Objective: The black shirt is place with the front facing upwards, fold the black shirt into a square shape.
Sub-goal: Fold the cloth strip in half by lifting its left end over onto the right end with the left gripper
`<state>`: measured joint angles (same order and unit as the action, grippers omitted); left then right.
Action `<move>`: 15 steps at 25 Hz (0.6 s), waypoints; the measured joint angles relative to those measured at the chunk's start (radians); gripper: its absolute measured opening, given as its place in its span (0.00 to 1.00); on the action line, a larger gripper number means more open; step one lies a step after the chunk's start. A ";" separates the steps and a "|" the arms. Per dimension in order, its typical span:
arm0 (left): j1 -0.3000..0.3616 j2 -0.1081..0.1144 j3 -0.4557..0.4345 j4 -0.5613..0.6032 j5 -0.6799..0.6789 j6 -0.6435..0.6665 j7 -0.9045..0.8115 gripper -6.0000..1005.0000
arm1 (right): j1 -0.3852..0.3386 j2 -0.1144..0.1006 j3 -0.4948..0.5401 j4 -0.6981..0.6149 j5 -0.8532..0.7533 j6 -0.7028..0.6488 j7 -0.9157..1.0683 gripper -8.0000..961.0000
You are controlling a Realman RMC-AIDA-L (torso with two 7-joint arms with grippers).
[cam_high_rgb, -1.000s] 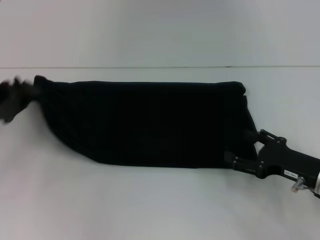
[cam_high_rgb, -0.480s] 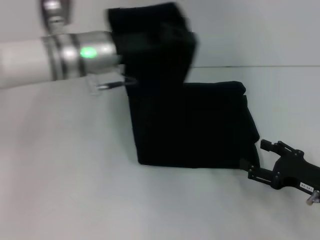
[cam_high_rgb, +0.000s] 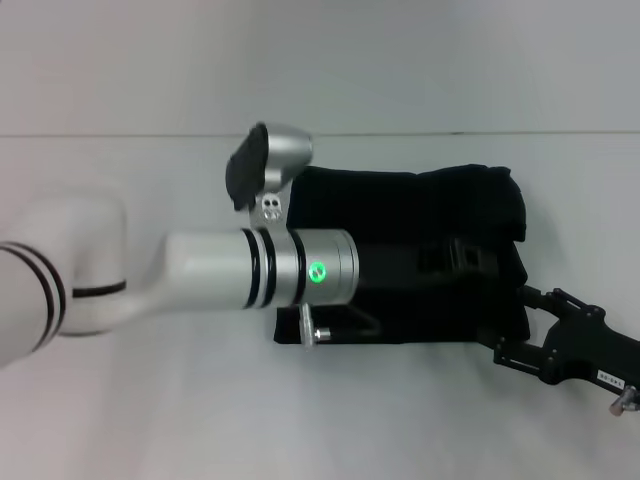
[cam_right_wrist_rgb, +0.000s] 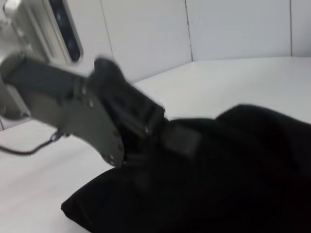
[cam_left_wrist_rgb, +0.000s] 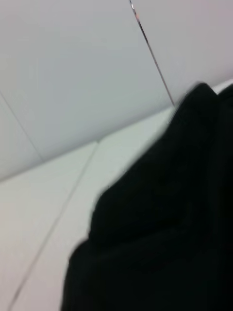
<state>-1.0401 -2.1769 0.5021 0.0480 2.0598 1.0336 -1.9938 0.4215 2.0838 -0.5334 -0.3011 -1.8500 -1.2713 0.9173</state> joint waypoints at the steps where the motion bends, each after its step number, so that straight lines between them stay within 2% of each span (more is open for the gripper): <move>1: 0.002 0.000 -0.014 -0.019 -0.001 -0.012 0.027 0.14 | 0.001 0.001 0.000 0.000 0.000 0.000 0.000 0.97; 11: -0.004 -0.001 -0.051 -0.042 -0.002 -0.027 0.071 0.16 | -0.011 0.000 0.012 -0.001 0.003 0.012 0.002 0.97; 15: -0.005 -0.001 -0.062 -0.054 -0.002 -0.022 0.082 0.17 | -0.031 -0.011 0.075 -0.006 0.004 0.029 0.002 0.97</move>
<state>-1.0450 -2.1779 0.4397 -0.0061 2.0579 1.0112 -1.9114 0.3905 2.0729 -0.4583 -0.3070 -1.8458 -1.2426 0.9189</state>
